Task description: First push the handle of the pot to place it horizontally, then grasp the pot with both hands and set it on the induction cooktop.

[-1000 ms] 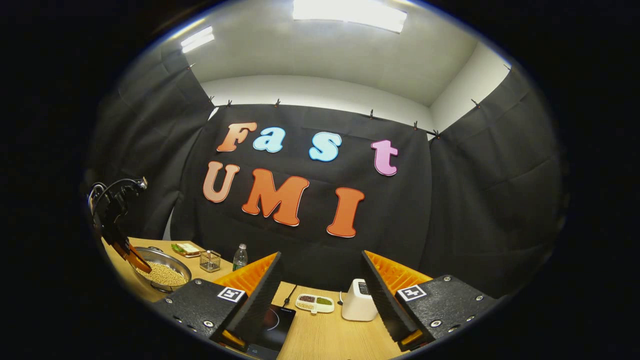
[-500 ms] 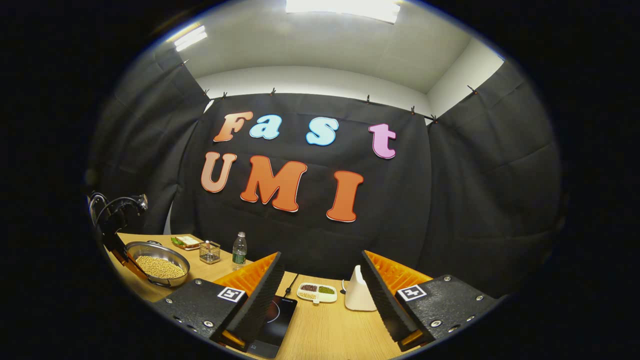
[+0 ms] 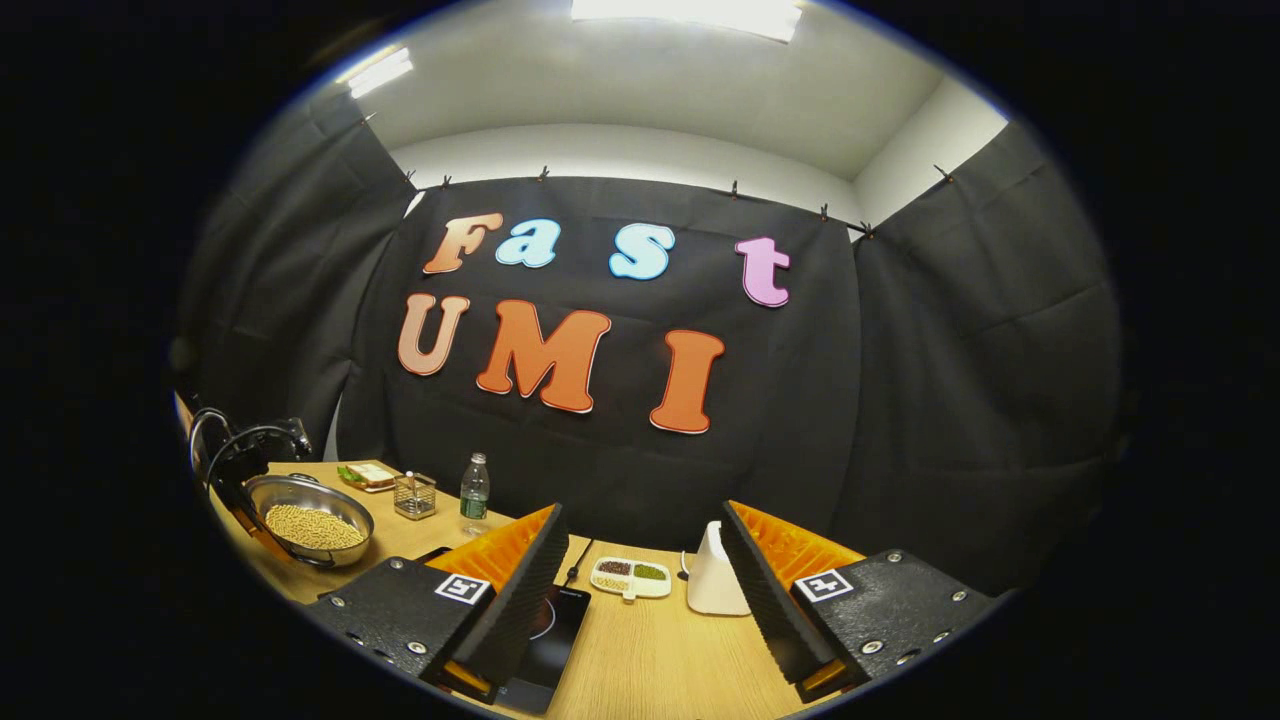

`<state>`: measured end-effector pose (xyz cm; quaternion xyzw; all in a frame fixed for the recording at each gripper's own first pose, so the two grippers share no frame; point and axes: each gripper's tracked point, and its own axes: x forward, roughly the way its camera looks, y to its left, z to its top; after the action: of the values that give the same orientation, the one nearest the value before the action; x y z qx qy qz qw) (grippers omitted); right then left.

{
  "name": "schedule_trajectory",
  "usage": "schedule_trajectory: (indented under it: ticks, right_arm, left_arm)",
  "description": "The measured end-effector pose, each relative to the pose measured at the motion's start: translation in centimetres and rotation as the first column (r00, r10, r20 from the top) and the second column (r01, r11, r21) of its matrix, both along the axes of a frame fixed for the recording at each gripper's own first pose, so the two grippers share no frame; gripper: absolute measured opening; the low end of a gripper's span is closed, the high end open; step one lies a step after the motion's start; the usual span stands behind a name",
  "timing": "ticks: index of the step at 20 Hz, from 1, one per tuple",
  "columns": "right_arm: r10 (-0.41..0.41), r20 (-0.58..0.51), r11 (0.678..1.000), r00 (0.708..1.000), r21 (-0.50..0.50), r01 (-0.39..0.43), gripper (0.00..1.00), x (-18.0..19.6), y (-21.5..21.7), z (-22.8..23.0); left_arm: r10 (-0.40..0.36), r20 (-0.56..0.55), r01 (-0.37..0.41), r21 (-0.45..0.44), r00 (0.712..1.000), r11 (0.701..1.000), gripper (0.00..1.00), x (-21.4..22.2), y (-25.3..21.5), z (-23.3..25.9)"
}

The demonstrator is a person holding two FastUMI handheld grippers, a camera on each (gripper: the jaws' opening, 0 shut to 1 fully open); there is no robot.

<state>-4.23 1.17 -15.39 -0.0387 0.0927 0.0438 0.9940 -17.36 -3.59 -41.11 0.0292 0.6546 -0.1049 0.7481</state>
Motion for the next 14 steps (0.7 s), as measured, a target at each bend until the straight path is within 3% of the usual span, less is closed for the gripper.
schedule_trajectory:
  ticks: [14]
  right_arm:
    - [-0.008,-0.051,1.000,0.999,-0.001,0.008,0.95,-1.1,-0.7,-1.7]
  left_arm:
    - [0.067,0.021,-0.067,-0.003,0.998,0.998,0.01,4.7,-2.1,-2.4]
